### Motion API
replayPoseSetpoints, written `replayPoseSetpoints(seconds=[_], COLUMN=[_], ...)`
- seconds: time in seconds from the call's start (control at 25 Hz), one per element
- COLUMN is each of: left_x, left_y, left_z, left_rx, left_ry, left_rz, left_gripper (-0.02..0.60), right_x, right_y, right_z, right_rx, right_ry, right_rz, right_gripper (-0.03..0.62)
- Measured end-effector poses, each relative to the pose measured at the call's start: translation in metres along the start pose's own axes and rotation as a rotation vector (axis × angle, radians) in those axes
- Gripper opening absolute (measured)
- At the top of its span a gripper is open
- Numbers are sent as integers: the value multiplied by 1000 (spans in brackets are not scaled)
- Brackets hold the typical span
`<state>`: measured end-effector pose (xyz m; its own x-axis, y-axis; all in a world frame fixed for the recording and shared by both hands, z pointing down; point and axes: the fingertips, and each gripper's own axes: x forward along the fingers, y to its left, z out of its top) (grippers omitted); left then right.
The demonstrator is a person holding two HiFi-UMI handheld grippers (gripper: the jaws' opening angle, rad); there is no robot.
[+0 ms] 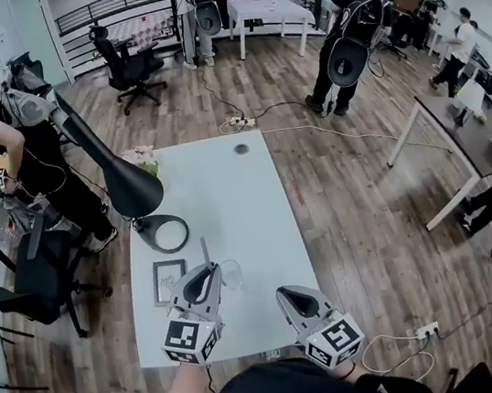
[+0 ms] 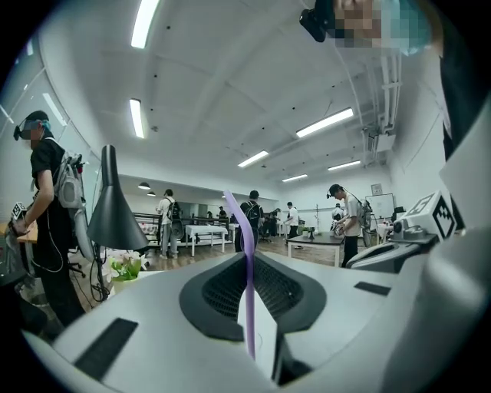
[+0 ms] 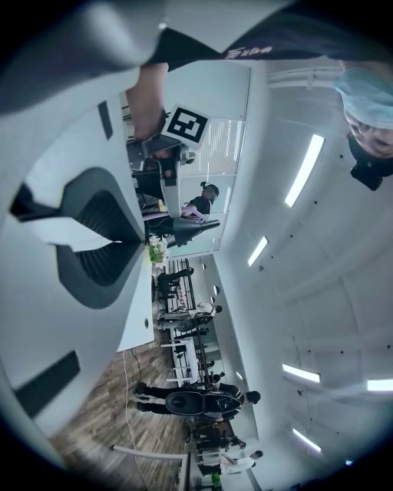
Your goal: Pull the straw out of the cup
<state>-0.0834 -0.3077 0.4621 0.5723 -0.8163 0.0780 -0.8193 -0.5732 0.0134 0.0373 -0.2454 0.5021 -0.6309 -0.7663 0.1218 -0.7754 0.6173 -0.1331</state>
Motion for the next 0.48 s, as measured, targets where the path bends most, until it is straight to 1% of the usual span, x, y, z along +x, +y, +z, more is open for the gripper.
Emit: replayPoseSetpoints(seconds=[0.2,0.48], left_x=[-16,-39], left_y=[-6,-10], left_z=[2,-16], left_rx=[2,-13], left_ry=[-8,16], left_rz=[-7,10], left_gripper=[32,32], right_x=[-6,-10], right_y=[10,25], right_z=[-4,-8], right_rx=[3,7], right_ry=[1,5], right_rz=[-5,1], right_gripper=[18,18])
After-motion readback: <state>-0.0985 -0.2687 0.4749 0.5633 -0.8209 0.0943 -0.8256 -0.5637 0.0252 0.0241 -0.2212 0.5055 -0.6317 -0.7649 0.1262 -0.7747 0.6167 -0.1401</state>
